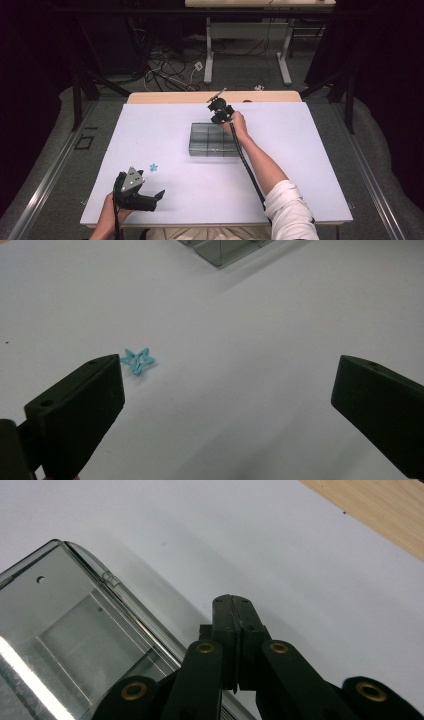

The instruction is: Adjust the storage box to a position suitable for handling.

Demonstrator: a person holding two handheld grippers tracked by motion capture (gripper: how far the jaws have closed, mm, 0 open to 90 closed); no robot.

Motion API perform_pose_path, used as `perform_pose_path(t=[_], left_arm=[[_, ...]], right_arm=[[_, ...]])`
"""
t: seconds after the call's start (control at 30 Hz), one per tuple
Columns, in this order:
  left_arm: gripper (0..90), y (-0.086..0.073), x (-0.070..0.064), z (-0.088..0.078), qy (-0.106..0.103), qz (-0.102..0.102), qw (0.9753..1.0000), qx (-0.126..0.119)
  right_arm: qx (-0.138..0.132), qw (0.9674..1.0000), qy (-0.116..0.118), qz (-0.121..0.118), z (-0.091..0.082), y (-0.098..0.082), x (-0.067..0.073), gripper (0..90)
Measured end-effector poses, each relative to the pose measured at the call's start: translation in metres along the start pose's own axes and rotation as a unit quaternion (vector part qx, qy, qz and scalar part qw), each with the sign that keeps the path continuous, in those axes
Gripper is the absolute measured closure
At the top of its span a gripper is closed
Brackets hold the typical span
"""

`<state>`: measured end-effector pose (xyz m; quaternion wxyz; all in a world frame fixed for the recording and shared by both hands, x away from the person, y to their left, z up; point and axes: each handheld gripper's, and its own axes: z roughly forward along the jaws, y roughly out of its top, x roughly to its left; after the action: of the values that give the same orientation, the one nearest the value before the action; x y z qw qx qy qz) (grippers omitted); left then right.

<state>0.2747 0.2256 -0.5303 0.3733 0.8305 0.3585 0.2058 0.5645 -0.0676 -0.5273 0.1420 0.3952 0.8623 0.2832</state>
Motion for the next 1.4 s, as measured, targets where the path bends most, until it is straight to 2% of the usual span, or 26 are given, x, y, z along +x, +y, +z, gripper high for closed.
perform_pose_path(t=[0.17,0.3,0.37,0.4,0.43,0.47,0.5,0.57,0.6,0.63,0.67,0.7,0.83,0.9,0.93,0.97,1.0,1.07,1.1,1.13,1.17,1.23,1.3,1.33,1.4], left_arm=[[0.5,0.000,0.001,0.000,0.000,0.001,1.0000,0.000],[0.5,0.000,0.001,0.000,0.000,0.001,1.0000,0.000],[0.5,0.000,0.001,0.000,0.000,0.001,1.0000,-0.001],[0.5,0.000,0.001,0.000,0.000,0.002,1.0000,-0.001],[0.5,0.000,0.001,0.000,0.000,0.002,1.0000,-0.001],[0.5,0.000,0.001,0.000,0.000,0.002,1.0000,-0.001],[0.5,0.000,0.001,0.000,0.001,0.001,1.0000,-0.002],[0.5,0.000,0.001,0.000,0.001,0.001,1.0000,-0.001],[0.5,0.000,0.000,0.000,0.001,0.002,1.0000,-0.001],[0.5,0.000,0.000,0.000,0.001,0.001,1.0000,-0.001],[0.5,0.000,0.000,0.000,0.001,0.002,1.0000,-0.001],[0.5,0.000,0.000,0.000,0.001,0.002,1.0000,-0.001],[0.5,0.000,0.000,0.000,0.001,0.001,1.0000,-0.001],[0.5,0.000,0.000,0.000,0.001,0.002,1.0000,-0.001],[0.5,0.000,0.000,0.000,0.001,0.001,1.0000,-0.002],[0.5,0.000,0.000,0.000,0.001,0.001,1.0000,-0.002],[0.5,0.000,0.000,0.000,0.002,0.001,1.0000,-0.002],[0.5,0.000,0.000,0.000,0.002,0.001,1.0000,-0.002],[0.5,0.000,0.000,0.000,0.001,0.002,1.0000,-0.002],[0.5,0.000,0.000,0.000,0.001,0.002,1.0000,-0.001],[0.5,0.000,0.000,0.000,0.001,0.002,1.0000,-0.001],[0.5,0.000,0.000,0.000,0.001,0.001,1.0000,-0.002],[0.5,0.000,0.000,0.000,0.001,0.001,1.0000,-0.002],[0.5,0.000,0.000,0.000,0.000,0.001,1.0000,-0.001],[0.5,0.000,0.000,0.000,0.001,0.000,1.0000,-0.002]], right_arm=[[-0.001,0.9999,0.012,0.001,-0.001,-0.001,0.001,90.0],[0.011,0.9998,0.014,0.009,-0.004,-0.002,0.005,90.0],[0.005,0.9998,0.019,0.004,-0.004,-0.003,0.006,90.0],[-0.007,0.9998,0.020,-0.003,-0.002,-0.004,0.005,90.0],[0.000,0.9998,0.021,0.006,-0.004,-0.005,0.007,90.0],[0.003,0.9997,0.023,-0.003,-0.004,-0.005,0.006,90.0],[0.013,0.9996,0.026,0.004,-0.006,-0.005,0.008,90.0],[0.012,0.9996,0.024,-0.001,-0.007,-0.007,0.009,90.0],[-0.004,0.9996,0.027,-0.004,-0.006,-0.008,0.009,90.0],[0.009,0.9996,0.027,0.002,-0.008,-0.008,0.011,90.0],[0.006,0.9996,0.027,-0.005,-0.008,-0.008,0.011,90.0],[0.011,0.9996,0.026,0.001,-0.009,-0.009,0.012,90.0],[0.003,0.9995,0.031,0.001,-0.009,-0.012,0.014,90.0],[0.015,0.9993,0.034,0.009,-0.012,-0.012,0.015,90.0],[0.015,0.9993,0.035,0.003,-0.012,-0.013,0.015,90.0],[-0.006,0.9992,0.038,0.008,-0.010,-0.015,0.017,90.0],[-0.006,0.9993,0.037,0.002,-0.011,-0.015,0.017,90.0],[0.013,0.9992,0.038,0.000,-0.014,-0.016,0.018,90.0],[-0.003,0.9991,0.043,0.003,-0.013,-0.017,0.019,90.0],[-0.004,0.9990,0.044,0.008,-0.013,-0.018,0.020,90.0],[0.009,0.9990,0.045,0.005,-0.016,-0.019,0.021,90.0],[0.009,0.9989,0.045,0.004,-0.017,-0.020,0.020,90.0],[0.003,0.9991,0.041,0.005,-0.019,-0.020,0.020,90.0],[-0.004,0.9994,0.034,-0.005,-0.022,-0.019,0.019,90.0],[-0.007,0.9994,0.035,0.005,-0.029,-0.018,0.020,88.5]])
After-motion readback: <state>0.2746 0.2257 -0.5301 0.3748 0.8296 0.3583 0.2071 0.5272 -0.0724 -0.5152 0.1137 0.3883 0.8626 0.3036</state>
